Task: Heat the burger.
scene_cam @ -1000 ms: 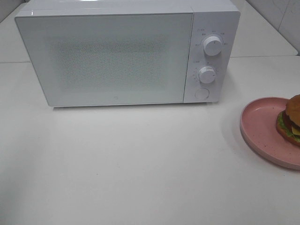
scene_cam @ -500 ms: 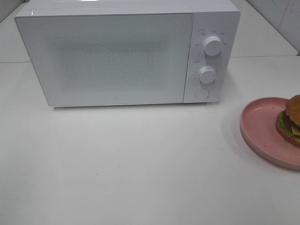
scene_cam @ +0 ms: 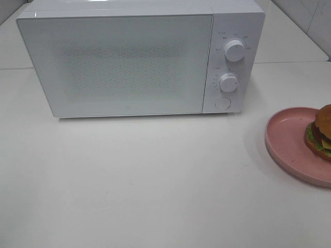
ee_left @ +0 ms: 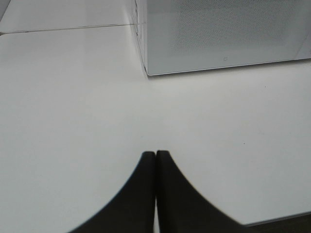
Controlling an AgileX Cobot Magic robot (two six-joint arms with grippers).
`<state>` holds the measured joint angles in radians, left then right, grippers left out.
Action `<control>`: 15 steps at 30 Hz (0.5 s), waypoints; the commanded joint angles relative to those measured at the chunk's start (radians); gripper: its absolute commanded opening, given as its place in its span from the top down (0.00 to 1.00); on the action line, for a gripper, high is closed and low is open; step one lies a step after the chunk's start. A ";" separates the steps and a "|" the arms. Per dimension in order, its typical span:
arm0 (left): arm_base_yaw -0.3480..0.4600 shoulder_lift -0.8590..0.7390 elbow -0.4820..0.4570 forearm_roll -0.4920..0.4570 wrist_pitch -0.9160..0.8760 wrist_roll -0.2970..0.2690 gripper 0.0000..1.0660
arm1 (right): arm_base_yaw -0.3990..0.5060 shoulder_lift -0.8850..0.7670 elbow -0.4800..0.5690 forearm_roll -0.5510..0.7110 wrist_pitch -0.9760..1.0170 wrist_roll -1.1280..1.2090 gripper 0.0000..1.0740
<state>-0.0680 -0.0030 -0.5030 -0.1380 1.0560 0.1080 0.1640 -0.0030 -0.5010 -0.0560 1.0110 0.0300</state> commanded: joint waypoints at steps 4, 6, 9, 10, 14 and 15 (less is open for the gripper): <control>0.004 0.001 0.003 -0.007 -0.016 -0.003 1.00 | -0.002 -0.027 0.003 -0.001 -0.011 -0.007 0.38; 0.004 0.001 0.003 -0.009 -0.016 -0.002 1.00 | -0.002 -0.027 0.003 -0.001 -0.011 -0.007 0.38; 0.004 0.001 0.003 -0.009 -0.016 -0.002 1.00 | -0.002 -0.027 0.003 -0.001 -0.011 -0.007 0.38; 0.004 0.001 0.003 -0.009 -0.016 -0.002 1.00 | -0.002 -0.027 0.003 -0.001 -0.011 -0.007 0.38; 0.004 0.001 0.003 -0.009 -0.016 -0.002 1.00 | -0.002 -0.027 0.003 -0.001 -0.011 -0.007 0.38; 0.004 0.001 0.003 -0.009 -0.016 -0.002 1.00 | -0.002 -0.027 0.003 -0.002 -0.011 -0.007 0.38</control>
<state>-0.0680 -0.0030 -0.5030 -0.1390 1.0560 0.1090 0.1640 -0.0030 -0.5010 -0.0560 1.0110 0.0300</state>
